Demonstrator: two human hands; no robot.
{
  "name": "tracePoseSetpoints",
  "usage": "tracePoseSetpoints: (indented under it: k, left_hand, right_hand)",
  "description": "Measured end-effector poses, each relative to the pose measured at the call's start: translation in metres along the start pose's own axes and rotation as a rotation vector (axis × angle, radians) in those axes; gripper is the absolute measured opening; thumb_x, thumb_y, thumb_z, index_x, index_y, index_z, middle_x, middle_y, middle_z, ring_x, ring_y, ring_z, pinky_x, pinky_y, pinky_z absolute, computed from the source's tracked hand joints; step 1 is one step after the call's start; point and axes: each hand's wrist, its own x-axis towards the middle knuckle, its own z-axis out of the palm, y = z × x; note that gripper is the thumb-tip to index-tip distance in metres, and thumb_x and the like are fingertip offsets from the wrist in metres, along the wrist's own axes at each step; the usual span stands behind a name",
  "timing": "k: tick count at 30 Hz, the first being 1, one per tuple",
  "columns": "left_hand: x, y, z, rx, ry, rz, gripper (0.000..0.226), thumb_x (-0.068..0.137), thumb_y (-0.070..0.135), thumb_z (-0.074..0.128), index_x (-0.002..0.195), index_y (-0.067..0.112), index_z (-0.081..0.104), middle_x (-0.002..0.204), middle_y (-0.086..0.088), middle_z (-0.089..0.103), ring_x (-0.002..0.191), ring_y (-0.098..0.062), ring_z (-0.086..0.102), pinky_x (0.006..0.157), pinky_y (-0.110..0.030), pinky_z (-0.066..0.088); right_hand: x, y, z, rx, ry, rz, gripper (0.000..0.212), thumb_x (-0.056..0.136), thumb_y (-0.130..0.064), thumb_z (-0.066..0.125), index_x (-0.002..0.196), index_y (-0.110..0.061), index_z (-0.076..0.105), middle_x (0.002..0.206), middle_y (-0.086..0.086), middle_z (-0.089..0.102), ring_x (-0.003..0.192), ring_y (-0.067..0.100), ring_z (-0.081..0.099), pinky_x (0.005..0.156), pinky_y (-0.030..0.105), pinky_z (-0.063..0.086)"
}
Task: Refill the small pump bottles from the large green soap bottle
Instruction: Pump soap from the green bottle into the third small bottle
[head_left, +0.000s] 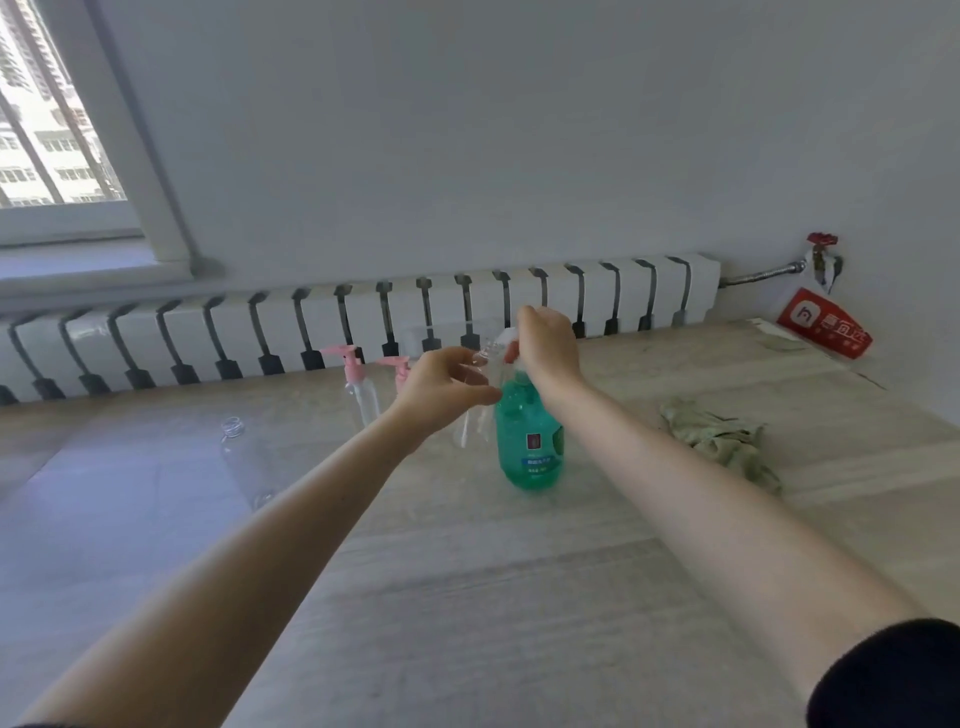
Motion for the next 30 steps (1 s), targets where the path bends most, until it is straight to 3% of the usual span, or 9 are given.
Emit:
tracePoseSetpoints:
  k: [4,6,11,15,18,21,27,30]
  left_hand:
    - [-0.003,0.003,-0.002,0.011,0.006,0.064,0.053,0.074,0.016,0.079,0.122,0.01,0.058,0.101,-0.003,0.066,0.087,-0.012,0.063,0.08,-0.025,0.053]
    - [-0.004,0.005,-0.002,0.038,0.015,0.094,0.053,0.073,0.018,0.08,0.122,0.012,0.059,0.102,-0.002,0.066,0.09,-0.013,0.063,0.082,-0.028,0.054]
    - [-0.003,0.008,-0.001,0.086,0.029,0.102,0.052,0.071,0.019,0.081,0.119,0.014,0.061,0.1,0.0,0.066,0.091,-0.013,0.063,0.087,-0.034,0.055]
    - [-0.003,0.004,-0.002,0.116,0.05,0.073,0.045,0.07,0.021,0.081,0.112,0.017,0.065,0.093,0.002,0.066,0.088,-0.011,0.062,0.086,-0.034,0.055]
    - [-0.004,0.002,0.001,0.13,0.02,0.057,0.045,0.071,0.02,0.08,0.113,0.016,0.065,0.09,0.004,0.064,0.086,-0.009,0.061,0.086,-0.032,0.054]
    - [-0.003,0.004,0.003,0.124,0.022,0.071,0.045,0.071,0.026,0.081,0.112,0.018,0.065,0.091,0.004,0.066,0.087,-0.01,0.062,0.086,-0.034,0.055]
    - [0.0,0.005,0.01,0.132,0.11,0.104,0.046,0.069,0.035,0.081,0.11,0.019,0.066,0.09,0.005,0.067,0.085,-0.009,0.063,0.081,-0.033,0.057]
    - [0.0,0.002,0.012,0.108,0.152,0.108,0.049,0.069,0.035,0.081,0.112,0.017,0.066,0.093,0.004,0.066,0.085,-0.009,0.063,0.08,-0.031,0.057]
  right_hand:
    - [0.005,-0.011,-0.012,0.219,0.043,0.087,0.019,0.092,-0.026,0.038,0.081,-0.013,0.048,0.079,0.006,0.052,0.072,0.016,0.05,0.067,0.03,0.039]
    - [0.014,-0.019,-0.015,0.268,0.107,0.093,0.018,0.092,-0.025,0.034,0.081,-0.019,0.047,0.083,0.006,0.054,0.075,0.018,0.052,0.07,0.032,0.04]
    - [0.03,-0.029,-0.014,-0.179,0.026,-0.006,0.022,0.091,-0.011,0.032,0.097,-0.011,0.053,0.091,0.006,0.057,0.083,0.021,0.055,0.065,0.028,0.042]
    - [0.03,-0.029,-0.018,-0.178,-0.122,-0.033,0.029,0.091,-0.003,0.029,0.085,-0.013,0.055,0.089,0.007,0.061,0.089,0.021,0.059,0.082,0.032,0.05]
    - [0.027,-0.032,-0.022,-0.051,-0.248,-0.021,0.032,0.093,0.001,0.027,0.095,-0.007,0.058,0.083,0.006,0.063,0.084,0.018,0.061,0.067,0.021,0.048]
    - [0.023,-0.032,-0.024,-0.007,-0.324,0.015,0.032,0.097,-0.001,0.028,0.105,-0.005,0.059,0.084,0.004,0.065,0.081,0.015,0.063,0.061,0.019,0.046]
    - [0.02,-0.031,-0.022,-0.094,-0.287,0.021,0.03,0.098,-0.006,0.031,0.112,-0.008,0.058,0.093,0.006,0.066,0.08,0.013,0.059,0.069,0.025,0.046]
    - [0.024,-0.029,-0.019,-0.167,-0.251,0.027,0.028,0.1,-0.012,0.031,0.113,-0.01,0.056,0.1,0.007,0.065,0.074,0.008,0.055,0.061,0.02,0.043]
